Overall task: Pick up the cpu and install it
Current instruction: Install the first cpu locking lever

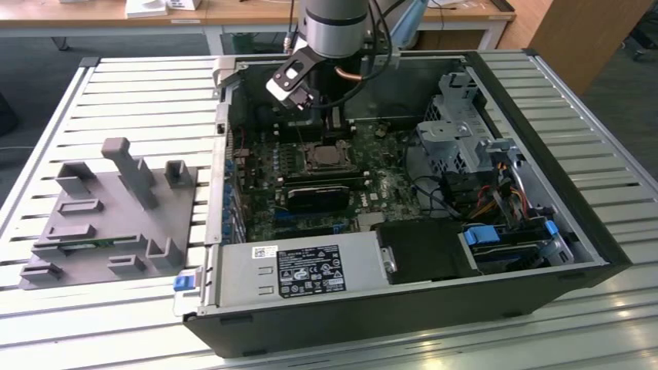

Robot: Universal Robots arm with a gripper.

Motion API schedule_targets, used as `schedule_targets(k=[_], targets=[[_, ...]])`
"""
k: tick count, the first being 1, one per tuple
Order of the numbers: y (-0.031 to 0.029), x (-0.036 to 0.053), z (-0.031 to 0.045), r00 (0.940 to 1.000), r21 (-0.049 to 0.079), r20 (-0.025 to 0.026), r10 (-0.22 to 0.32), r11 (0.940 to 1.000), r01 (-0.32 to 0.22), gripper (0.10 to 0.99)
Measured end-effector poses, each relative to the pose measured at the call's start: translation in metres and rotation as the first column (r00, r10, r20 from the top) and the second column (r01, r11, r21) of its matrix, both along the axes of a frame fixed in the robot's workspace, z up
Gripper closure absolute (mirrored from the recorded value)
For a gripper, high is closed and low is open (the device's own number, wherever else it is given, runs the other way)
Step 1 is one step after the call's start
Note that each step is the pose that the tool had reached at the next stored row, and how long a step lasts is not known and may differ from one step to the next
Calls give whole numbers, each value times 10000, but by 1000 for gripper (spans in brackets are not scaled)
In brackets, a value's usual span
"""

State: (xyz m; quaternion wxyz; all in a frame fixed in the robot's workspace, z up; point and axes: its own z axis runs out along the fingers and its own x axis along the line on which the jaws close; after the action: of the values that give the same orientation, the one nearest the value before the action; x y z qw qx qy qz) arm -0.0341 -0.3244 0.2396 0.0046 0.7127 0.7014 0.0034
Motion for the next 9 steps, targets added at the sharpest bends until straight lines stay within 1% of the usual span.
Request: schedule_targets(k=[9], targets=[[0,0,24,10000,-1,-1,0,10000,0,980]])
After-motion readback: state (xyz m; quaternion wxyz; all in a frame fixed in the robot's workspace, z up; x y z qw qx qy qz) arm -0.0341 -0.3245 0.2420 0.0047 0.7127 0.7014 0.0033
